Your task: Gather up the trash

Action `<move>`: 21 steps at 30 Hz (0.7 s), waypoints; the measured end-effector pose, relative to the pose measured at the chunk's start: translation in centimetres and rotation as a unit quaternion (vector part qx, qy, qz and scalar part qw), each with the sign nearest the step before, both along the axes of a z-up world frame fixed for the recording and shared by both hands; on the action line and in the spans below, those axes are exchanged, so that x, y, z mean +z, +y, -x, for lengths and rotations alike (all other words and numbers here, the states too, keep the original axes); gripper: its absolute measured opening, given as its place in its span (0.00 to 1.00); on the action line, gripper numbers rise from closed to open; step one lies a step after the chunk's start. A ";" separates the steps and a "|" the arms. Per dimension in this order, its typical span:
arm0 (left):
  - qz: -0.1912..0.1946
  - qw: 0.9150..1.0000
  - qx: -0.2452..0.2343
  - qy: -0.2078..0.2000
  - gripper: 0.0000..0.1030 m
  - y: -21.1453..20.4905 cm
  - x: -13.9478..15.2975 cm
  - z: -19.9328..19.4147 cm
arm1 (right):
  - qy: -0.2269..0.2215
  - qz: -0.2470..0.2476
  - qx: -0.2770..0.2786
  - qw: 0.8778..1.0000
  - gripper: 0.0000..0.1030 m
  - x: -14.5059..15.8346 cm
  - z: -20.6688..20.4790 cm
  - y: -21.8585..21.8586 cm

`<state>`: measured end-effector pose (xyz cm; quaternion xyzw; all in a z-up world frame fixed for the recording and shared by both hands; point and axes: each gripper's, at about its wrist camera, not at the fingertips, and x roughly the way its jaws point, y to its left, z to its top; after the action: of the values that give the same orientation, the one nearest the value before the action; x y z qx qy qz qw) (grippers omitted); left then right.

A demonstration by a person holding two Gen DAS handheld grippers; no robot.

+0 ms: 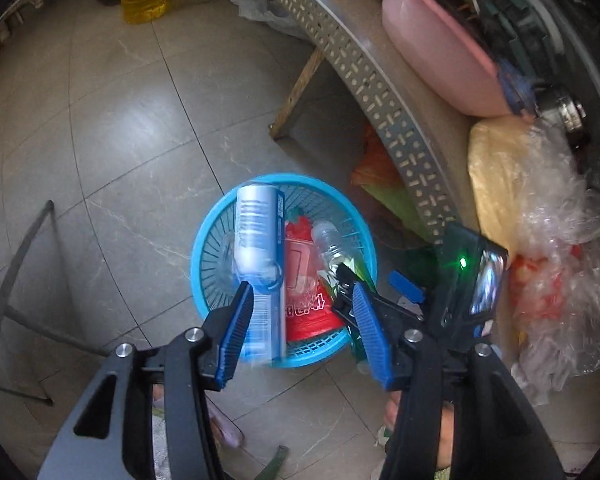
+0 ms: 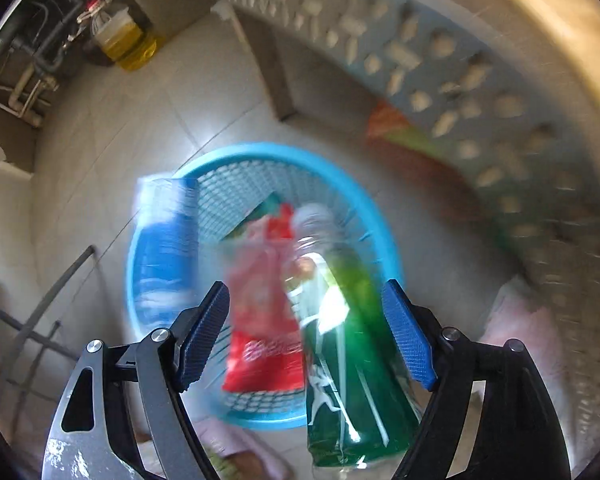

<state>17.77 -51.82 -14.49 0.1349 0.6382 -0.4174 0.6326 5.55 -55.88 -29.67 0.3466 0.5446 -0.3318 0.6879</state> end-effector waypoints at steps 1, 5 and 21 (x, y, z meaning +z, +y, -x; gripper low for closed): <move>0.005 1.000 -0.001 -0.005 0.49 0.3 0.4 0.0 | -0.006 0.015 0.000 1.000 0.73 0.6 0.6 0.3; 0.020 1.000 0.002 -0.015 0.49 2.0 2.6 0.2 | -0.030 0.065 -0.006 0.997 0.73 3.7 3.3 2.1; 0.158 0.974 0.047 -0.154 0.78 19.7 16.2 7.5 | -0.189 0.183 0.052 0.963 0.92 18.6 14.7 13.4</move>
<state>10.27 -32.09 1.66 0.0654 0.4649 -0.4568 0.7556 -9.15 -42.45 -11.08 0.2426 0.3521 -0.3180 0.8462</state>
